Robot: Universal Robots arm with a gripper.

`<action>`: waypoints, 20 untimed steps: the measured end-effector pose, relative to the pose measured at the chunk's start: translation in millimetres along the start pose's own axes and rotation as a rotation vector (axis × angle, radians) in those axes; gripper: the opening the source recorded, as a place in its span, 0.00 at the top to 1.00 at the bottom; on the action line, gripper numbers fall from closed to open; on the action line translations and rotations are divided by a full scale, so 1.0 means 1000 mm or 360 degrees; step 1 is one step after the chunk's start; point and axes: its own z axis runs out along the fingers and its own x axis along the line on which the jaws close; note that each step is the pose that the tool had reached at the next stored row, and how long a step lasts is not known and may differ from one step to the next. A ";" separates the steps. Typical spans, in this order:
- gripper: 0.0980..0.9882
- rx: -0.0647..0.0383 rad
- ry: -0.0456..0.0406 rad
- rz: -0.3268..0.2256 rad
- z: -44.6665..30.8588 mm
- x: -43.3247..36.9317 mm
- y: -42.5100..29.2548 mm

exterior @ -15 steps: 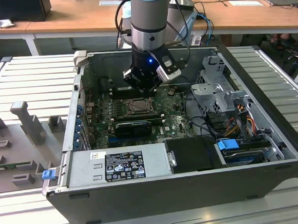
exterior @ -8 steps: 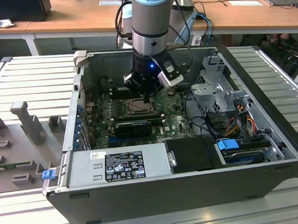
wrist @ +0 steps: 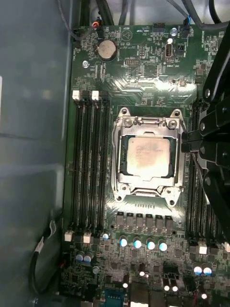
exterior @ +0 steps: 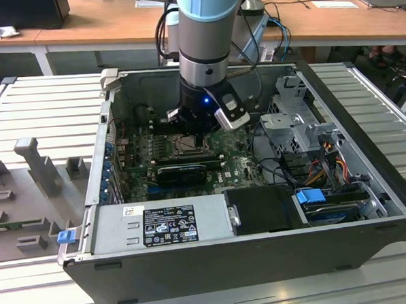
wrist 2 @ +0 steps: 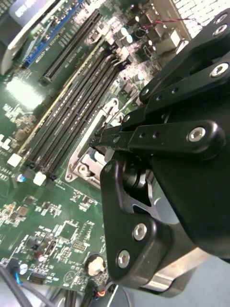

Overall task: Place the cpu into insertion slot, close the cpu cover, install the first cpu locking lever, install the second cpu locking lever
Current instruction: 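Install the second cpu locking lever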

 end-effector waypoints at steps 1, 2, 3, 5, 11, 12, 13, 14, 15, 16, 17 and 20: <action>0.99 -0.0002 0.0000 0.0000 -0.0001 0.0010 -0.0014; 0.99 -0.0003 0.0000 0.0000 -0.0004 0.0020 -0.0038; 0.99 -0.0005 0.0000 0.0000 -0.0006 0.0029 -0.0056; 0.99 -0.0014 -0.0001 0.0000 -0.0009 0.0118 -0.0078; 0.99 -0.0031 -0.0001 -0.0004 0.0096 0.0308 -0.0088; 0.99 -0.0034 -0.0001 -0.0005 0.0112 0.0313 -0.0089; 0.99 -0.0040 -0.0001 -0.0006 0.0122 0.0319 -0.0091; 0.99 -0.0053 -0.0002 -0.0006 0.0127 0.0329 -0.0092; 0.99 -0.0060 -0.0002 -0.0007 0.0128 0.0343 -0.0093; 0.99 -0.0066 -0.0003 -0.0007 0.0128 0.0363 -0.0095; 0.99 -0.0069 -0.0003 -0.0006 0.0129 0.0377 -0.0095; 0.99 -0.0089 -0.0004 -0.0007 0.0127 0.0466 -0.0115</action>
